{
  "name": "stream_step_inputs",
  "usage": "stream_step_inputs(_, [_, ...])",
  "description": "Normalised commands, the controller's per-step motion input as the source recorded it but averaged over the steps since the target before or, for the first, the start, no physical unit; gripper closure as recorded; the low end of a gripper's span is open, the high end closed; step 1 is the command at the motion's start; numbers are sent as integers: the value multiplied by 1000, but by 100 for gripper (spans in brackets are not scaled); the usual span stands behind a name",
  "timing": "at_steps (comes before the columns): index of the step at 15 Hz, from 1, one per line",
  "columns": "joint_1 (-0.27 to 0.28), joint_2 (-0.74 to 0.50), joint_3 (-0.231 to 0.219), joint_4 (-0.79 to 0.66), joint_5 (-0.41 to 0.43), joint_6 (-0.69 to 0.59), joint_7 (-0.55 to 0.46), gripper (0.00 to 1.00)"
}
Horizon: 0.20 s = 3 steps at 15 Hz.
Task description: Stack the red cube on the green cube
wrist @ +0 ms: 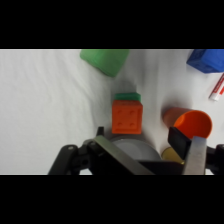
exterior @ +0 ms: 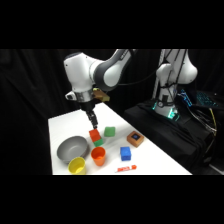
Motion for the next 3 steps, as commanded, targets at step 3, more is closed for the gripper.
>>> stream_step_inputs(3, [55,-173,-24,89,-87,-304,29,0])
